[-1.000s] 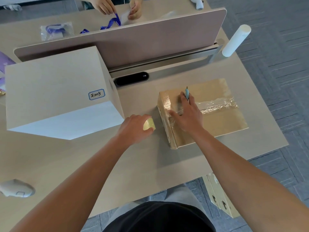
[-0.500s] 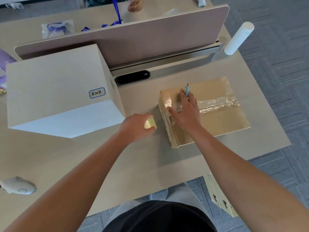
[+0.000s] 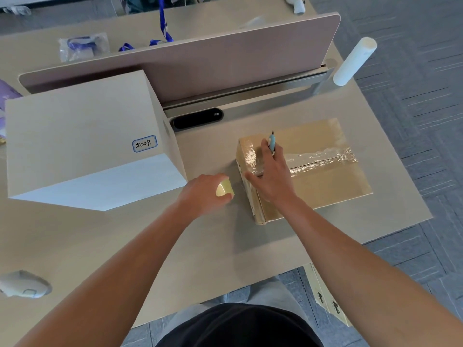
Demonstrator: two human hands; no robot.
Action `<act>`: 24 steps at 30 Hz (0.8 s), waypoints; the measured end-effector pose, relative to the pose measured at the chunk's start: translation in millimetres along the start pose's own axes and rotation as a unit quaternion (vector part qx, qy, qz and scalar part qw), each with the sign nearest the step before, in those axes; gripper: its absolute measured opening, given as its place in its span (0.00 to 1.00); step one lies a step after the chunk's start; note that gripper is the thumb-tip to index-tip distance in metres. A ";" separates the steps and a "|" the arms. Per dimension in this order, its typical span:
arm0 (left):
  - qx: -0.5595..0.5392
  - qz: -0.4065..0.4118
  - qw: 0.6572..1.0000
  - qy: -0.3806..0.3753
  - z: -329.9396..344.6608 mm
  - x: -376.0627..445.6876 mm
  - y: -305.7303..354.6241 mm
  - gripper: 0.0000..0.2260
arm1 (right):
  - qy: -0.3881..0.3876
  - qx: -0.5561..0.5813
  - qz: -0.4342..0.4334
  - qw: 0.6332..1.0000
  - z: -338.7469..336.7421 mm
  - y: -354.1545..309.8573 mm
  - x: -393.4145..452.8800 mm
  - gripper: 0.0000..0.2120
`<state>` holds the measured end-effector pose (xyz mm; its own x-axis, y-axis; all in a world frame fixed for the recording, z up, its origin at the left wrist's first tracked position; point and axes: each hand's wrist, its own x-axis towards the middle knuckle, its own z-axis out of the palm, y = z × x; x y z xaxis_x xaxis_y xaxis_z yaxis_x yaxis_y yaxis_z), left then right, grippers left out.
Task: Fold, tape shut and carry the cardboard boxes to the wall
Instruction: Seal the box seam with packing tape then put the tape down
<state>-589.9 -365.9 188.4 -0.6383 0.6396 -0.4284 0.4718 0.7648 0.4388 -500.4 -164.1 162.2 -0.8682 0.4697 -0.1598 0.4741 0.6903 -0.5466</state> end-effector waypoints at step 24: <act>-0.022 0.002 0.999 -0.035 -7.6 3.1 0.8 0.24 | 0.036 0.017 0.015 0.999 4.0 -13.9 -9.5 0.39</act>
<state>-596.1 -363.8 193.4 -0.5920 0.6473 -0.4802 0.4455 0.7593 0.4744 -499.3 -180.4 167.9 -0.8400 0.5297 -0.1174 0.4936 0.6561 -0.5709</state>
